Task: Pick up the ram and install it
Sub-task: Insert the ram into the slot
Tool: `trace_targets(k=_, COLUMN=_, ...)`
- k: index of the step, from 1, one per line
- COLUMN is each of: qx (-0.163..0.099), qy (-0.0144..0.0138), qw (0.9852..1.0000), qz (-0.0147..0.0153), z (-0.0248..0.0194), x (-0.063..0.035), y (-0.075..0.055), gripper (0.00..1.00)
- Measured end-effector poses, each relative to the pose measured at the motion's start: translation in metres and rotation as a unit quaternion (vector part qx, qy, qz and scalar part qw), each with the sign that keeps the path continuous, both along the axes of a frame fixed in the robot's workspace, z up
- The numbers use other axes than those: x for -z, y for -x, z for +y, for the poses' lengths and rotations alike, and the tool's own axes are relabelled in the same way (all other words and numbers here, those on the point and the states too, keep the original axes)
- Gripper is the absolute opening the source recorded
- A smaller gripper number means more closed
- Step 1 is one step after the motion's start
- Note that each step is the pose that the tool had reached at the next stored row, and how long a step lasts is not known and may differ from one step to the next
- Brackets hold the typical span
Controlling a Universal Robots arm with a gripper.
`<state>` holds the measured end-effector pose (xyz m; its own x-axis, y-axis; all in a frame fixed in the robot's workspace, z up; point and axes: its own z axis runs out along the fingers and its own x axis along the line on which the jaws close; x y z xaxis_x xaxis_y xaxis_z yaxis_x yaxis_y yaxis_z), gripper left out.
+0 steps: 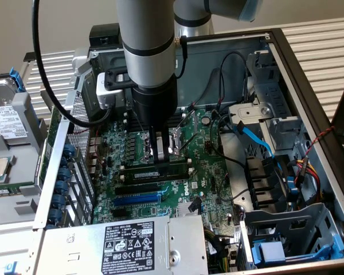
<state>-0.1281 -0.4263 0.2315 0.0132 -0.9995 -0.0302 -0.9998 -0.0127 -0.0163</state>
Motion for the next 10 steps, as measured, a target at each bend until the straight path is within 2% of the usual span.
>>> trace_targets(k=10, qx=0.000, qy=-0.0001, qw=1.0000, qz=-0.0001, z=0.0000, x=-0.0057, y=0.0000, gripper=0.28)
